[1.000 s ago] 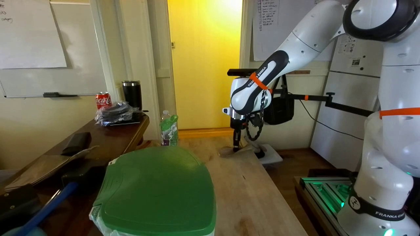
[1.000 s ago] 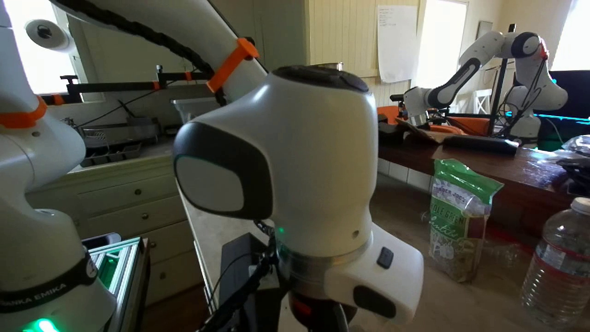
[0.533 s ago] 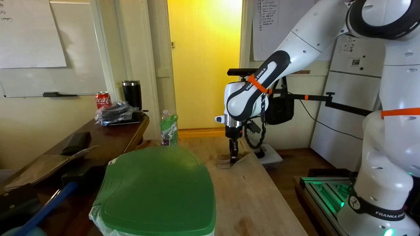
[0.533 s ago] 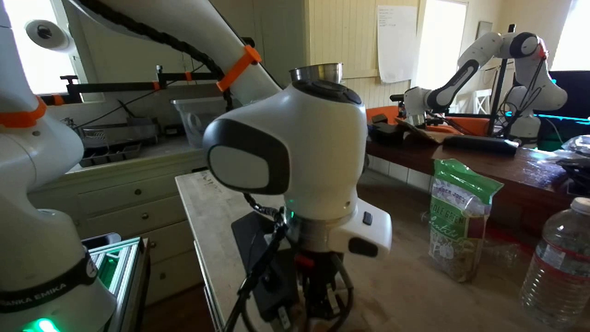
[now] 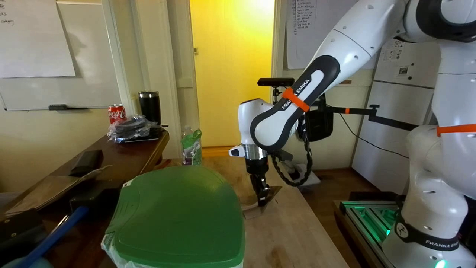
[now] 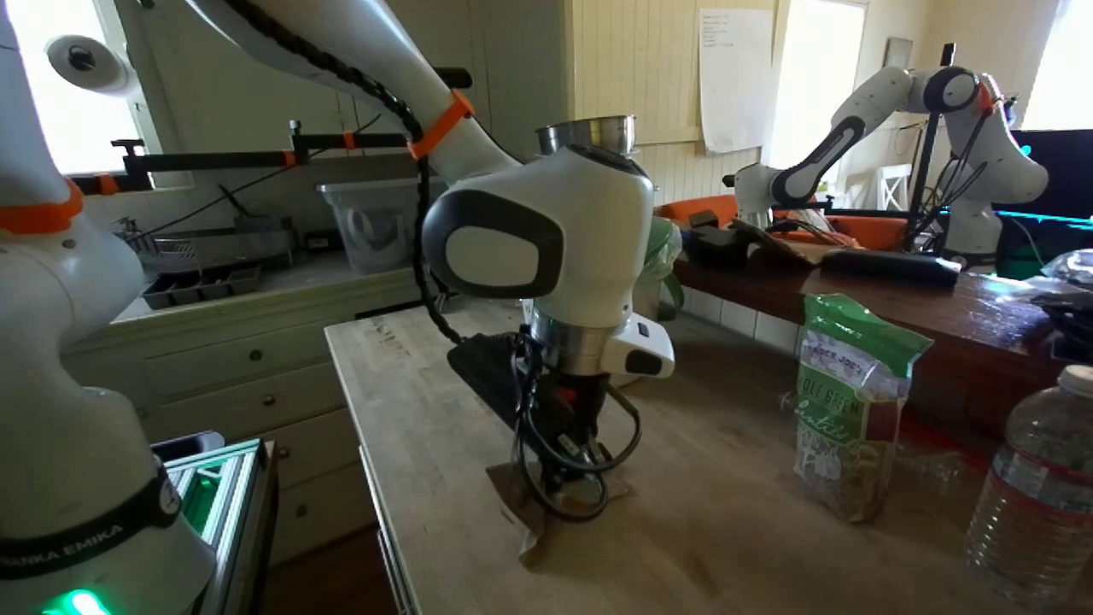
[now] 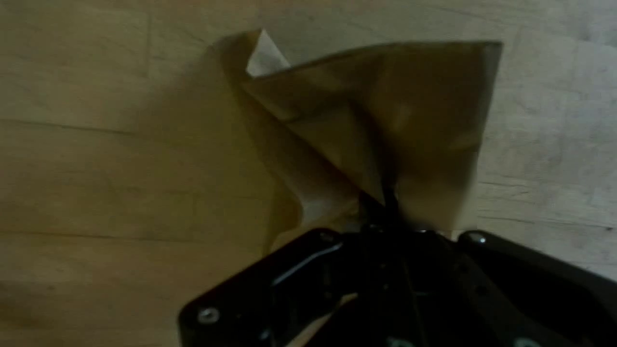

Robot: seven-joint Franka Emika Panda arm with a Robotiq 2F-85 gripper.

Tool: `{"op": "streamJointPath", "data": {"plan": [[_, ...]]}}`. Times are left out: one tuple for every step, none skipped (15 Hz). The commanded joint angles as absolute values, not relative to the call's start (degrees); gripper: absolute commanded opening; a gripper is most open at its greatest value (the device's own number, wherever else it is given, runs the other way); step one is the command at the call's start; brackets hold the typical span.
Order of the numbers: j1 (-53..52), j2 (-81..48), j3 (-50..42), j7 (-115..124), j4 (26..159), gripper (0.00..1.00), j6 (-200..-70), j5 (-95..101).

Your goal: Use the brown napkin to wipe the counter.

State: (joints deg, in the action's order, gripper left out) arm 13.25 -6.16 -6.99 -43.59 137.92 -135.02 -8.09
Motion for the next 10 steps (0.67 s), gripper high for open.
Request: {"op": "streamJointPath", "data": {"plan": [[9.1,-9.5,-4.9,-40.2,138.4,0.0,-133.6,-2.3],[8.0,-9.7,-4.2,-39.5,138.1,0.0,-132.9,-0.3],[6.9,-10.1,-3.5,-38.4,138.0,0.0,-132.7,1.8],[5.8,-10.2,-2.7,-37.5,137.9,0.0,-132.1,3.7],[4.8,-10.6,-2.0,-36.7,137.7,0.0,-131.4,5.4],[3.9,-10.9,-1.3,-35.9,137.5,0.0,-130.6,7.3],[3.0,-11.2,-0.8,-34.7,137.3,0.0,-129.8,9.7],[2.4,-11.6,-0.5,-34.0,136.8,0.0,-129.1,11.4],[2.0,-11.6,-0.4,-32.7,136.5,0.0,-128.7,13.5],[1.9,-12.0,-0.4,-32.4,135.8,0.0,-128.2,14.7]]}}
